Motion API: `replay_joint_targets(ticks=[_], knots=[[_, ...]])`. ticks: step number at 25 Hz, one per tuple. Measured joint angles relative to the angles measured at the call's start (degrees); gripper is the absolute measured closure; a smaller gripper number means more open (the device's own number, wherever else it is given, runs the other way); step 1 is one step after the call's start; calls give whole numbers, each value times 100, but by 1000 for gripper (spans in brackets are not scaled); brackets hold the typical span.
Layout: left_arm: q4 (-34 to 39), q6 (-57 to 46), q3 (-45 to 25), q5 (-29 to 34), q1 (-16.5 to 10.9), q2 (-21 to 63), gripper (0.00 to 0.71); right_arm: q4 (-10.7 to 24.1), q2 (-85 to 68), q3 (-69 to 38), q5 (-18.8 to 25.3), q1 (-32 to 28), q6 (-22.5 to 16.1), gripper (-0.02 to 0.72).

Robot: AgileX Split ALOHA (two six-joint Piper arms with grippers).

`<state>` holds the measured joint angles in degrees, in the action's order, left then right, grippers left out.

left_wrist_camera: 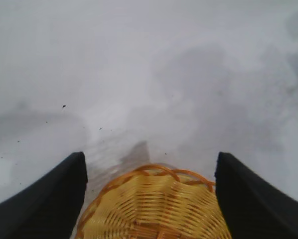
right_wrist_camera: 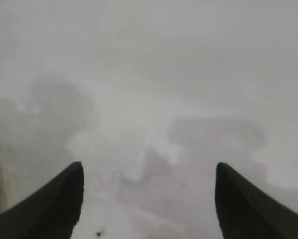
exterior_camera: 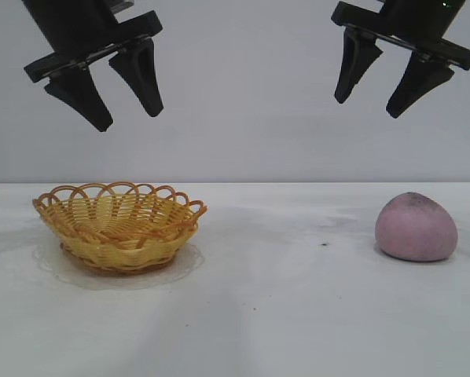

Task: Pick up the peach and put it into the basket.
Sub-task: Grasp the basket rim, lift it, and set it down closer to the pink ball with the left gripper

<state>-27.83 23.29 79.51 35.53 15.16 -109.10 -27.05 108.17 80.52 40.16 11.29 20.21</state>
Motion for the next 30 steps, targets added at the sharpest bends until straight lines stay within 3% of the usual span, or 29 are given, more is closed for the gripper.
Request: replay_joint_targets(ticks=[18, 30], knots=[[50, 0, 0, 40, 0, 0, 228, -9, 0, 0, 0, 0, 12, 238], [1386, 0, 346, 1368, 0, -125, 228, -9, 0, 0, 10, 0, 12, 238]])
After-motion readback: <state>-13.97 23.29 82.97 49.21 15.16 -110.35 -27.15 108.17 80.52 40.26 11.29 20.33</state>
